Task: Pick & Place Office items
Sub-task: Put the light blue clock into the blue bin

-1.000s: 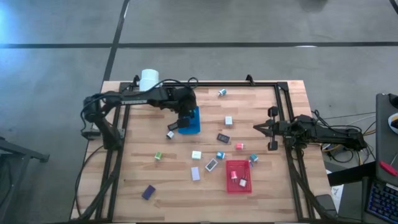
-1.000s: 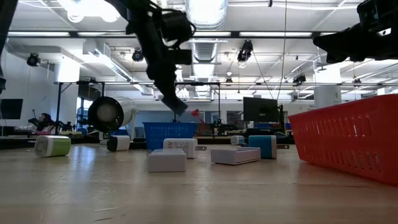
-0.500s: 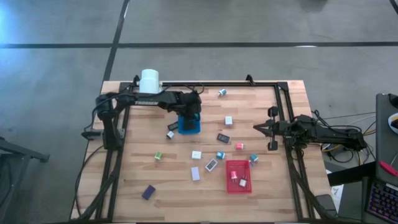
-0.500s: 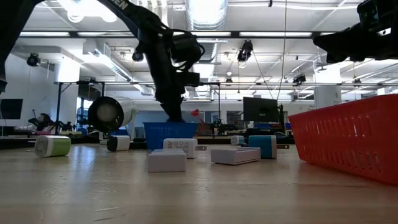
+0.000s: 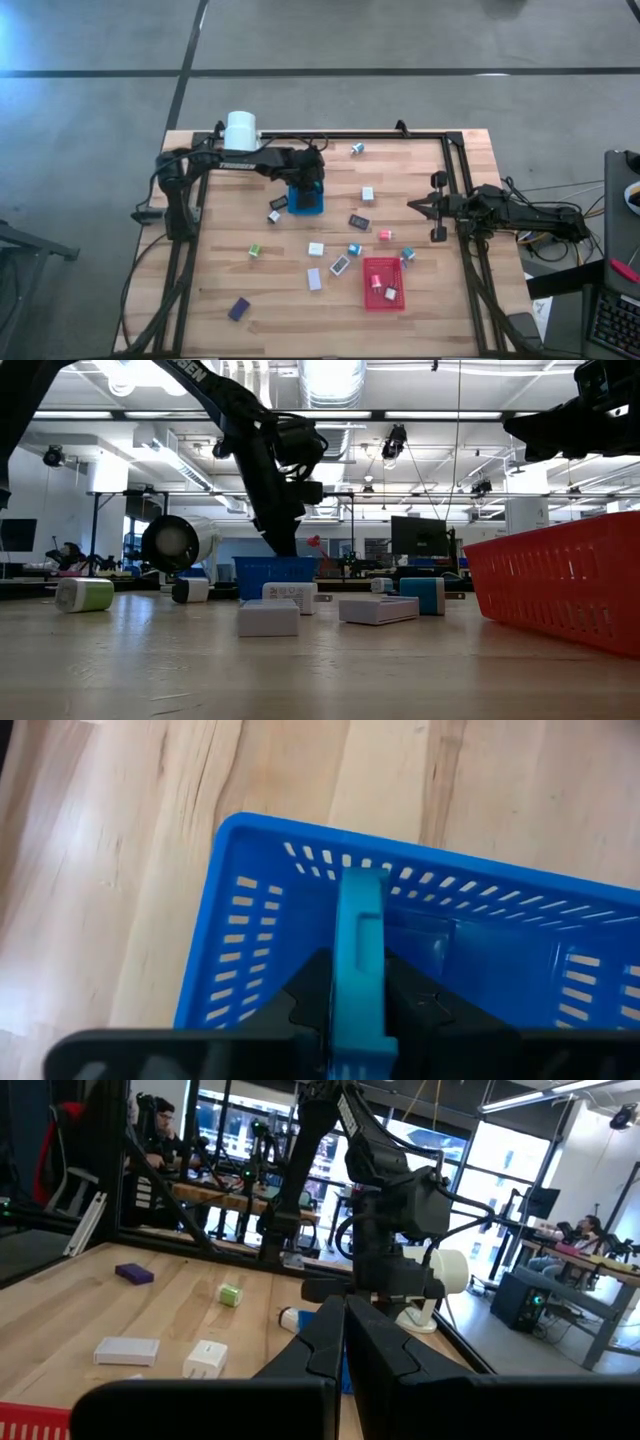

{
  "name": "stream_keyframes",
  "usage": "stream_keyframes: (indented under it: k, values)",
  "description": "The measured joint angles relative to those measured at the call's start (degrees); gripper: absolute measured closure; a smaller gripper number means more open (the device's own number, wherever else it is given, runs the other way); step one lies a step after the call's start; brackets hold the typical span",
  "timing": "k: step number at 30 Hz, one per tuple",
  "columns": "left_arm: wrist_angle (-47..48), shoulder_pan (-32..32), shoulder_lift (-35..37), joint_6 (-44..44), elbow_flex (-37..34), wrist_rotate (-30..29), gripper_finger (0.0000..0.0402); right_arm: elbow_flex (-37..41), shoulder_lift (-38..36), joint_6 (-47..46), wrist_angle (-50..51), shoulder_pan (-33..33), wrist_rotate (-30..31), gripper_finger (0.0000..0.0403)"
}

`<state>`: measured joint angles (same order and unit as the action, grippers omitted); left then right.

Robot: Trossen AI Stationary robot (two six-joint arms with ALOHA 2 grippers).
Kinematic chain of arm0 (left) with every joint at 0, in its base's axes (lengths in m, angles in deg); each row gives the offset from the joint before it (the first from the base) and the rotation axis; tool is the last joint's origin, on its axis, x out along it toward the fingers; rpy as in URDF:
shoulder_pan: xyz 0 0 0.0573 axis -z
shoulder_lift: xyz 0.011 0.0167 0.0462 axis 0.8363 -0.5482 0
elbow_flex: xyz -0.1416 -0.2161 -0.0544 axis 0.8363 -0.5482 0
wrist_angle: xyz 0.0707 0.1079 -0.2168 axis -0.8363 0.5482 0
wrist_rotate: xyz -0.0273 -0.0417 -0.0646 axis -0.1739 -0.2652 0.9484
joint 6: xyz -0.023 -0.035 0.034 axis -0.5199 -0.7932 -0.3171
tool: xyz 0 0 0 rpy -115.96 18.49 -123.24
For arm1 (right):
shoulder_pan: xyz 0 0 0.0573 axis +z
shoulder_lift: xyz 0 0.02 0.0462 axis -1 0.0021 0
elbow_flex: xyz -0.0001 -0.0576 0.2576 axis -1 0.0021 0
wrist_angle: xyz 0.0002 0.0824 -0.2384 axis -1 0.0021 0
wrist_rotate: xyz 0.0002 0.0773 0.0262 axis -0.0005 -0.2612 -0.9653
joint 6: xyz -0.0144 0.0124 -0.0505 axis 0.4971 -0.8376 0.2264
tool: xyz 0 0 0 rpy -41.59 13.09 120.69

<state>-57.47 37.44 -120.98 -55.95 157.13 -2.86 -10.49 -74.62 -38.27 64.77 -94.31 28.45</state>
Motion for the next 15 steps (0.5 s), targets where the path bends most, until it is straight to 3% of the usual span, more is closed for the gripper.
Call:
stream_keyframes:
  k: [9,15]
  values:
    - [-0.66,-0.02,0.01,-2.19,-1.19,0.67,0.0341,0.00,0.00,-0.02,-0.07,0.00,0.00,0.0394]
    - [1.07,0.12,-0.59,-1.57,-1.69,2.79,0.0309,0.00,-0.01,-0.06,-0.07,0.02,0.00,0.0394]
